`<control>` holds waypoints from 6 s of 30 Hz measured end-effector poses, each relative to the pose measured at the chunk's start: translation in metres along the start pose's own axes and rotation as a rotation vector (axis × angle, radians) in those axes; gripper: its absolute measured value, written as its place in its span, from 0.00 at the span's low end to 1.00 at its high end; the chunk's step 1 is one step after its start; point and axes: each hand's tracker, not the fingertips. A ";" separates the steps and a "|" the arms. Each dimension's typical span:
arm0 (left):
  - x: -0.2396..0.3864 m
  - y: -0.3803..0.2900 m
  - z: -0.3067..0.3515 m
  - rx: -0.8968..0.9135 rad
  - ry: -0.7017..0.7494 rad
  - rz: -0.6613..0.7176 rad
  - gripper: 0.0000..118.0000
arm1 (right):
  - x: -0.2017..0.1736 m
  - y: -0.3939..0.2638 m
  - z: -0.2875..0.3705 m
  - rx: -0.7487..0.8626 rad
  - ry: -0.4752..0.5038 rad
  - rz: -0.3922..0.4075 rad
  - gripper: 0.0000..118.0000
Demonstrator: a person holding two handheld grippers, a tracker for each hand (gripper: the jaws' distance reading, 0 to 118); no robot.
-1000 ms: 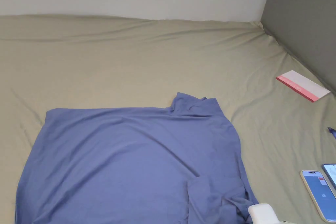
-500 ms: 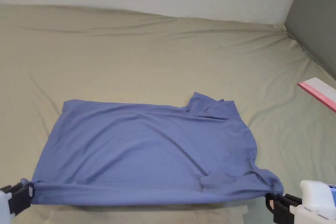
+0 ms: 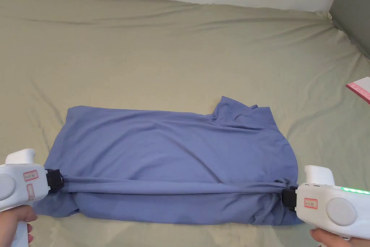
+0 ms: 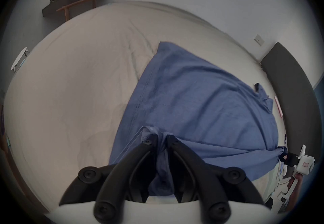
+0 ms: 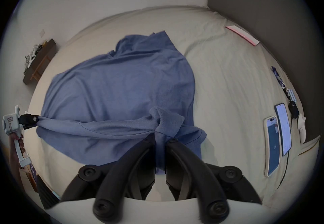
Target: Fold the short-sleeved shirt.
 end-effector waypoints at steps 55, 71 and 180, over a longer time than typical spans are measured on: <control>0.082 -0.021 0.109 0.477 0.163 -0.476 0.33 | -0.127 0.004 0.174 0.690 -0.126 0.426 0.01; -0.015 -0.029 -0.026 0.039 0.166 -0.202 0.80 | -0.073 -0.008 0.144 0.513 -0.236 0.384 0.01; 0.120 -0.027 0.205 0.774 0.032 -0.504 0.00 | -0.155 0.003 0.208 0.763 -0.069 0.435 0.02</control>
